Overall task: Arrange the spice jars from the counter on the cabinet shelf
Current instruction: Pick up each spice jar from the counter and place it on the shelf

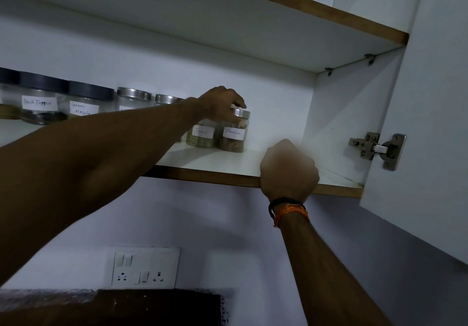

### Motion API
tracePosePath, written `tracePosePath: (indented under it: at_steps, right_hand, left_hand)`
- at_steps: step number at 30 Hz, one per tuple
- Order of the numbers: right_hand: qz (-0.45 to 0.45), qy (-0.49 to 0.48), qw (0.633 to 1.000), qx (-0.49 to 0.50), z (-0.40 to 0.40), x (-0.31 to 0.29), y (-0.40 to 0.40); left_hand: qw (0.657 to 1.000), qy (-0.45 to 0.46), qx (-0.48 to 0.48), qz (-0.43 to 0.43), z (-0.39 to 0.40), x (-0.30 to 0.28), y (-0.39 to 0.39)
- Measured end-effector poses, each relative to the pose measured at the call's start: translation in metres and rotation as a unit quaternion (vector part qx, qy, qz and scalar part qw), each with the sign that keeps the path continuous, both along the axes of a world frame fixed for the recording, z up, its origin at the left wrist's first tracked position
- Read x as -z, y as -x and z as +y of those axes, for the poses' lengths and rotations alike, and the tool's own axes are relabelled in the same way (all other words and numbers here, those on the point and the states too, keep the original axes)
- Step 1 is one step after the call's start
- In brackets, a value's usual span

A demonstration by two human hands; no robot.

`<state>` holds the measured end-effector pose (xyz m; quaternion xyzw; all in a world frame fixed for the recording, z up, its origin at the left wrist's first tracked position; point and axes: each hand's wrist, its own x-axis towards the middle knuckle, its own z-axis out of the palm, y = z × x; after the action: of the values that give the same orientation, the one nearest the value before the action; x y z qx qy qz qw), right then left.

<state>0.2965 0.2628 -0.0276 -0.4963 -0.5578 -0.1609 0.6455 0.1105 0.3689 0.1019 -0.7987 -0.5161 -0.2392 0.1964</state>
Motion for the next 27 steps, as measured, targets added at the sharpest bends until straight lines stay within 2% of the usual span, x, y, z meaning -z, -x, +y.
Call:
tracePosePath:
  at_steps: [5, 15, 18, 21, 25, 27]
  right_hand:
    - [-0.017, 0.026, 0.999, 0.014, -0.001, -0.001, 0.0]
    - [-0.075, 0.112, 0.989, 0.059, -0.008, -0.002, -0.001]
    - [-0.109, 0.094, 0.988, 0.051, -0.014, 0.003, -0.002]
    - [-0.155, 0.067, 0.984, 0.061, -0.021, 0.015, 0.001]
    - [-0.135, 0.039, 0.99, 0.03, -0.043, 0.039, 0.011]
    - [-0.159, 0.032, 0.987, 0.018, -0.05, 0.047, 0.015]
  left_hand:
    - [0.999, -0.019, 0.015, -0.036, -0.02, -0.003, 0.0]
    - [0.991, 0.064, 0.076, -0.096, -0.089, 0.044, -0.012]
    - [0.984, 0.061, 0.11, -0.127, -0.119, 0.058, -0.015]
    - [0.98, 0.022, 0.133, -0.148, -0.153, 0.076, -0.019]
    - [0.978, 0.015, 0.15, -0.146, -0.196, 0.106, -0.018]
    - [0.978, 0.012, 0.152, -0.14, -0.209, 0.122, -0.016]
